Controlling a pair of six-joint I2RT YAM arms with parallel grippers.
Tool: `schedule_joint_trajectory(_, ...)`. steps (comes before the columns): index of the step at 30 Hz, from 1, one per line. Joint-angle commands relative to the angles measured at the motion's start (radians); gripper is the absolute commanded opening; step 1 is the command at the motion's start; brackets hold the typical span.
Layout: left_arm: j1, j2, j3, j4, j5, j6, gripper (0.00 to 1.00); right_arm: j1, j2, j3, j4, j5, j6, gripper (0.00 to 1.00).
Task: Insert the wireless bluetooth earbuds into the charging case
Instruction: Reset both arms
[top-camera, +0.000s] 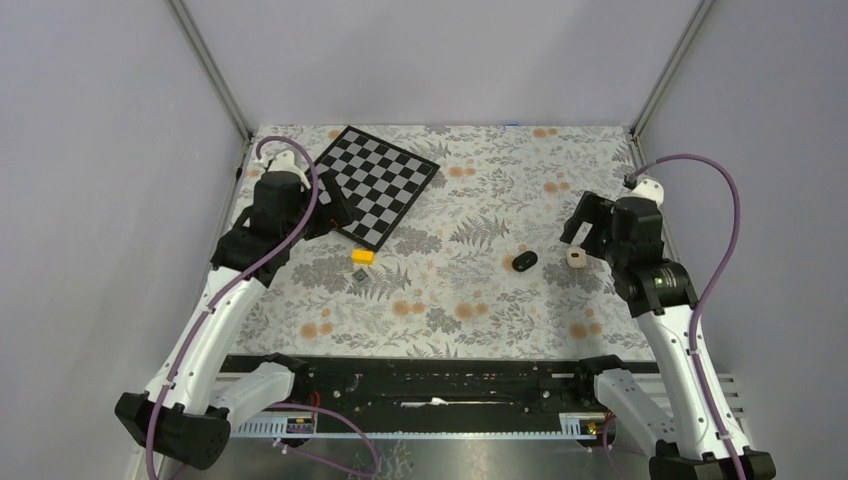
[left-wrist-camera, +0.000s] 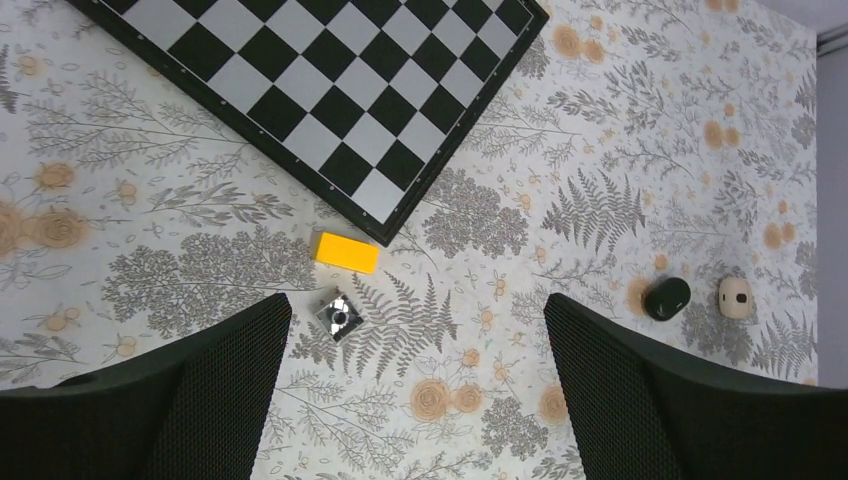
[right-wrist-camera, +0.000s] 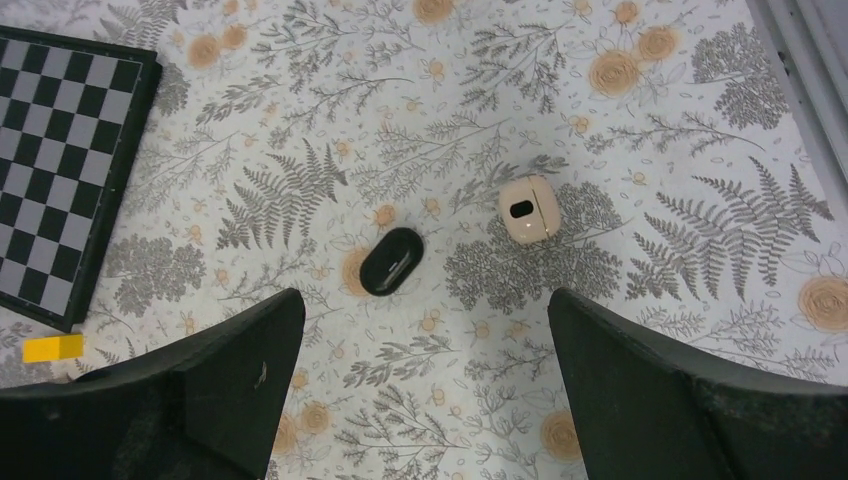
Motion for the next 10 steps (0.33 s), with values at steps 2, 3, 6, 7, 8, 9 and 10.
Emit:
schedule_joint_trajectory(2, 0.005, -0.046, 0.021, 0.014, -0.077, 0.0, 0.99, -0.002, -0.034, 0.043, -0.063, 0.055, 0.016, 0.98)
schedule_joint_trajectory(3, 0.005, -0.045, 0.022, 0.014, -0.077, 0.0, 0.99, -0.002, -0.039, 0.041, -0.064, 0.059, 0.017, 0.99)
schedule_joint_trajectory(6, 0.005, -0.045, 0.019, 0.014, -0.082, -0.001, 0.99, -0.002, -0.057, 0.031, -0.06, 0.071, 0.024, 0.98)
schedule_joint_trajectory(7, 0.005, -0.045, 0.019, 0.014, -0.083, -0.002, 0.99, -0.002, -0.063, 0.026, -0.054, 0.074, 0.026, 0.98)
schedule_joint_trajectory(8, 0.005, -0.046, 0.017, 0.014, -0.085, -0.002, 0.99, -0.002, -0.072, 0.019, -0.045, 0.071, 0.022, 0.98)
schedule_joint_trajectory(9, 0.005, -0.046, 0.019, 0.014, -0.086, -0.001, 0.99, -0.002, -0.079, 0.014, -0.04, 0.068, 0.019, 0.98)
schedule_joint_trajectory(10, 0.005, -0.046, 0.019, 0.013, -0.087, -0.002, 0.99, -0.002, -0.081, 0.013, -0.039, 0.067, 0.018, 0.98)
